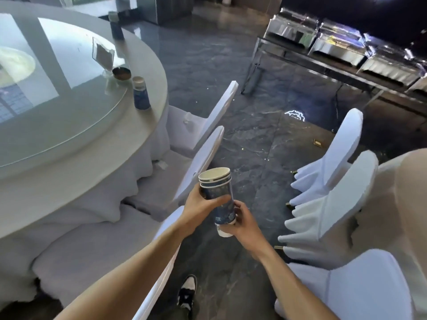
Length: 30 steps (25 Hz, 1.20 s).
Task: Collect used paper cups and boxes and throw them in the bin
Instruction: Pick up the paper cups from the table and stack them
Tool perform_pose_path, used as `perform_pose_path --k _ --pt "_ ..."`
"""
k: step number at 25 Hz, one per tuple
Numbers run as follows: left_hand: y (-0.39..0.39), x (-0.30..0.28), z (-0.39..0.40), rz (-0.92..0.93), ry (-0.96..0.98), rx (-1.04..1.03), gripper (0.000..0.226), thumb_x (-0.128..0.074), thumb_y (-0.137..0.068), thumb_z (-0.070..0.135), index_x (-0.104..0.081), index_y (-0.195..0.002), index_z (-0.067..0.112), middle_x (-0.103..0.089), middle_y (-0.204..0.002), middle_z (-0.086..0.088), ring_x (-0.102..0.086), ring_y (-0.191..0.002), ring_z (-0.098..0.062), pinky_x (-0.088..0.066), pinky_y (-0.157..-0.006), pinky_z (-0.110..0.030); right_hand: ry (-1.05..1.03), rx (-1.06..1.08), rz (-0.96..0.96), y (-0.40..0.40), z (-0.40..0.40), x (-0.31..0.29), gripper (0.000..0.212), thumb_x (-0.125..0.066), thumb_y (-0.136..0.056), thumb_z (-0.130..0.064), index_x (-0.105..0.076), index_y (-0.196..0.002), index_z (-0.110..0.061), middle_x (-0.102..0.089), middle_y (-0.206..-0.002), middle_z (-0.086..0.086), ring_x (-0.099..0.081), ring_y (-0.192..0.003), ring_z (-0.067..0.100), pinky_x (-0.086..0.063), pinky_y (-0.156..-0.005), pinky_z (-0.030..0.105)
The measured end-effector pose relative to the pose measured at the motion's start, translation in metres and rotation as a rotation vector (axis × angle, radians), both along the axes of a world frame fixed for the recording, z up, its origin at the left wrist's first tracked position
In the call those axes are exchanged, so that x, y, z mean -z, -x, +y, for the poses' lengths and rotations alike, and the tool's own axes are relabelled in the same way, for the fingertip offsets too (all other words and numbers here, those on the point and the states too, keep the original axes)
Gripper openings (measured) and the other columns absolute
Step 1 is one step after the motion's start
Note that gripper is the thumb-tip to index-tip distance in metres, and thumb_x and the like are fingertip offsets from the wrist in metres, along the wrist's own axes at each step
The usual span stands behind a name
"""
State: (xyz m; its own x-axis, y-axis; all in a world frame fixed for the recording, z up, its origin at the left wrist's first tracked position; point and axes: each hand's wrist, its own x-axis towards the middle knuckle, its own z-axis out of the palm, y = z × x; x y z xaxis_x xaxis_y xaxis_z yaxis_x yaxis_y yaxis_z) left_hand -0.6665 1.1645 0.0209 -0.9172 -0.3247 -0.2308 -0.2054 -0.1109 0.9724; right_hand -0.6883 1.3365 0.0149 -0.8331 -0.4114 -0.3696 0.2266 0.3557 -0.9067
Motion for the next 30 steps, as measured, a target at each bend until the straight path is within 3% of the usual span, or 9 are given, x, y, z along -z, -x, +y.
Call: perform_pose_path --k 3,6,10,13,15,19,24,27,30 --pt "0.047 -0.004 -0.012 -0.006 -0.018 -0.094 0.065 -0.091 -0.077 0.016 -0.056 -0.132 0.022 -0.071 -0.116 0.011 -0.071 -0.090 0.012 -0.059 -0.072 -0.014 0.017 -0.095 0.032 0.061 -0.011 -0.017 0.054 -0.080 -0.085 -0.005 -0.061 -0.128 -0.032 -0.075 -0.116 -0.006 -0.069 -0.113 0.018 -0.055 -0.090 0.023" --pt "0.082 -0.008 -0.032 -0.009 0.027 -0.094 0.066 -0.094 -0.073 0.020 -0.059 -0.128 0.028 -0.074 -0.111 0.015 -0.075 -0.095 0.000 -0.061 -0.076 -0.020 0.063 0.008 0.137 0.123 -0.030 -0.043 0.040 -0.065 -0.098 -0.016 -0.060 -0.135 -0.029 -0.067 -0.132 -0.001 -0.059 -0.129 0.017 -0.049 -0.101 0.024" --pt "0.125 -0.011 -0.048 -0.016 0.198 -0.048 0.078 -0.096 -0.068 0.032 -0.057 -0.135 0.035 -0.073 -0.119 0.013 -0.074 -0.104 -0.011 -0.063 -0.088 -0.031 0.032 -0.105 0.278 0.199 -0.070 -0.081 0.059 -0.062 -0.090 -0.056 -0.050 -0.146 -0.041 -0.050 -0.152 -0.012 -0.046 -0.138 0.006 -0.040 -0.114 0.035" --pt "0.156 -0.014 -0.058 -0.051 0.302 -0.002 0.080 -0.095 -0.070 0.032 -0.054 -0.139 0.033 -0.070 -0.124 0.011 -0.072 -0.109 -0.012 -0.062 -0.092 -0.027 -0.065 -0.338 0.371 0.245 -0.104 -0.083 0.059 -0.059 -0.096 -0.051 -0.047 -0.150 -0.032 -0.032 -0.165 -0.001 -0.028 -0.151 0.016 -0.028 -0.122 0.043" --pt "0.179 -0.017 -0.059 -0.086 0.353 -0.018 0.076 -0.095 -0.071 0.028 -0.056 -0.135 0.034 -0.071 -0.122 0.010 -0.072 -0.109 -0.012 -0.061 -0.093 -0.026 -0.141 -0.497 0.446 0.277 -0.118 -0.074 0.056 -0.059 -0.100 -0.043 -0.046 -0.151 -0.021 -0.039 -0.159 0.003 -0.032 -0.149 0.021 -0.030 -0.121 0.041" --pt "0.201 -0.022 -0.061 -0.180 0.427 -0.161 0.071 -0.095 -0.068 0.022 -0.058 -0.126 0.042 -0.072 -0.109 0.020 -0.068 -0.104 0.004 -0.052 -0.086 -0.012 -0.185 -0.748 0.395 0.321 -0.138 -0.060 0.062 -0.057 -0.098 -0.050 -0.043 -0.152 -0.022 -0.047 -0.153 0.002 -0.043 -0.141 0.020 -0.037 -0.117 0.041" --pt "0.204 -0.009 -0.058 -0.331 0.460 -0.425 0.082 -0.089 -0.062 0.037 -0.050 -0.133 0.044 -0.068 -0.117 0.016 -0.066 -0.109 -0.006 -0.053 -0.091 -0.030 -0.182 -1.005 0.381 0.342 -0.173 -0.058 0.064 -0.058 -0.097 -0.054 -0.042 -0.153 -0.026 -0.048 -0.152 -0.002 -0.045 -0.139 0.019 -0.037 -0.114 0.036" --pt "0.198 -0.001 -0.065 -0.447 0.470 -0.582 0.089 -0.084 -0.053 0.050 -0.046 -0.133 0.039 -0.066 -0.118 0.009 -0.066 -0.107 -0.015 -0.056 -0.090 -0.036 -0.136 -1.167 0.251 0.346 -0.206 -0.058 0.060 -0.059 -0.097 -0.051 -0.047 -0.151 -0.027 -0.050 -0.149 -0.004 -0.046 -0.138 0.015 -0.039 -0.115 0.036" --pt "0.185 0.016 -0.092 -0.472 0.450 -0.747 0.087 -0.090 -0.058 0.044 -0.048 -0.132 0.032 -0.065 -0.118 0.006 -0.066 -0.105 -0.020 -0.057 -0.089 -0.041 -0.099 -1.190 0.197 0.358 -0.251 -0.041 0.057 -0.059 -0.099 -0.048 -0.050 -0.149 -0.023 -0.051 -0.151 0.001 -0.050 -0.137 0.020 -0.043 -0.113 0.042"
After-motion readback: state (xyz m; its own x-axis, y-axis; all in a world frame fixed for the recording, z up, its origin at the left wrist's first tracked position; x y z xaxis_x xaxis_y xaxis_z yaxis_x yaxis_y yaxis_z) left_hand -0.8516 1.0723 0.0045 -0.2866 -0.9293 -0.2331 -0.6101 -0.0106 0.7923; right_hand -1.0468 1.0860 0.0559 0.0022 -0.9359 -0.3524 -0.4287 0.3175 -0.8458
